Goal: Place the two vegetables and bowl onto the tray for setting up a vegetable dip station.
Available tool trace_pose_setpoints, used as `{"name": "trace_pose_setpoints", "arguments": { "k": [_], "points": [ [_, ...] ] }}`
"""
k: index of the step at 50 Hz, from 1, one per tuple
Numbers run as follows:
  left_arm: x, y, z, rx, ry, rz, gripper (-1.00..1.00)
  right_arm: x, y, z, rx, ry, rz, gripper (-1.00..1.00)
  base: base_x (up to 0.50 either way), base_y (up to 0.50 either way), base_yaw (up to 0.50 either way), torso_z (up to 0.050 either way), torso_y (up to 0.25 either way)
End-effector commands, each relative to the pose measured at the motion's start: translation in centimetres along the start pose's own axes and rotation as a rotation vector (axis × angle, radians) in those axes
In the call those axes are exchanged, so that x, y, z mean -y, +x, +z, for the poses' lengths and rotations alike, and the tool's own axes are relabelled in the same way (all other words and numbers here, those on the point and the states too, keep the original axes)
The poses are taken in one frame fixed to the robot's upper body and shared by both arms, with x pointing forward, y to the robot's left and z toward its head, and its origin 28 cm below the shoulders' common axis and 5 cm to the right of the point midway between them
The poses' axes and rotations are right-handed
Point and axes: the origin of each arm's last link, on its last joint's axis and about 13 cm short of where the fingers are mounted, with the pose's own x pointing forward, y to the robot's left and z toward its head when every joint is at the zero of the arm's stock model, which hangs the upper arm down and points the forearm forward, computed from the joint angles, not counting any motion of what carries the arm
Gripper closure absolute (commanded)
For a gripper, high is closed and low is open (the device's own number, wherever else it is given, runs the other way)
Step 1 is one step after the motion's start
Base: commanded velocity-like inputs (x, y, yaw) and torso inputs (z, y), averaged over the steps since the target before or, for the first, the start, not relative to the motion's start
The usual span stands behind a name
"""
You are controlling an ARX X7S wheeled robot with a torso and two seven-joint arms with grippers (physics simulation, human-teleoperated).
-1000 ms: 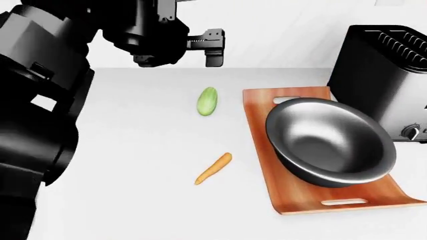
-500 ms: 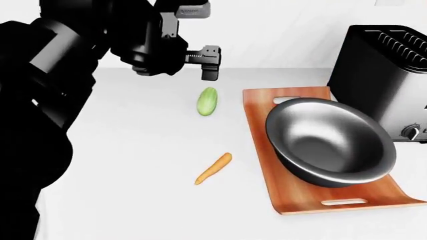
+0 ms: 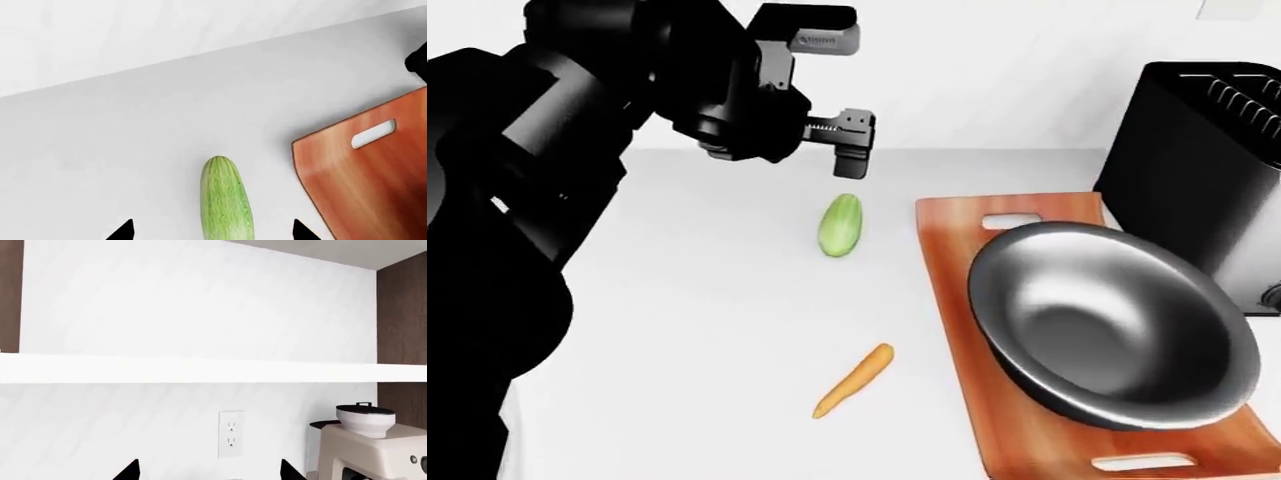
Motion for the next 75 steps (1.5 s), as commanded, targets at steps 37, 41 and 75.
{"name": "trace_pose_setpoints", "arguments": {
  "k": [37, 41, 75],
  "points": [
    [0.6, 2.3, -2.5, -0.124, 0.100, -0.102, -1.00, 0.9, -0.9, -0.6, -0.004, 0.044, -0.031, -1.00, 0.12, 0.00, 0.00, 0.000, 0.000],
    [0.6, 2.6, -2.8, -0.130, 0.091, -0.105, -1.00, 1.0, -1.0, -0.7, -0.006, 0.047, -0.030, -1.00, 0.00, 0.00, 0.00, 0.000, 0.000],
    [1.1, 5.8, -6.4, -0.201, -0.006, -0.120, -1.00, 1.5, -1.4, -1.2, -0.008, 0.064, -0.052, -1.00, 0.00, 0.00, 0.00, 0.000, 0.000]
  ]
}}
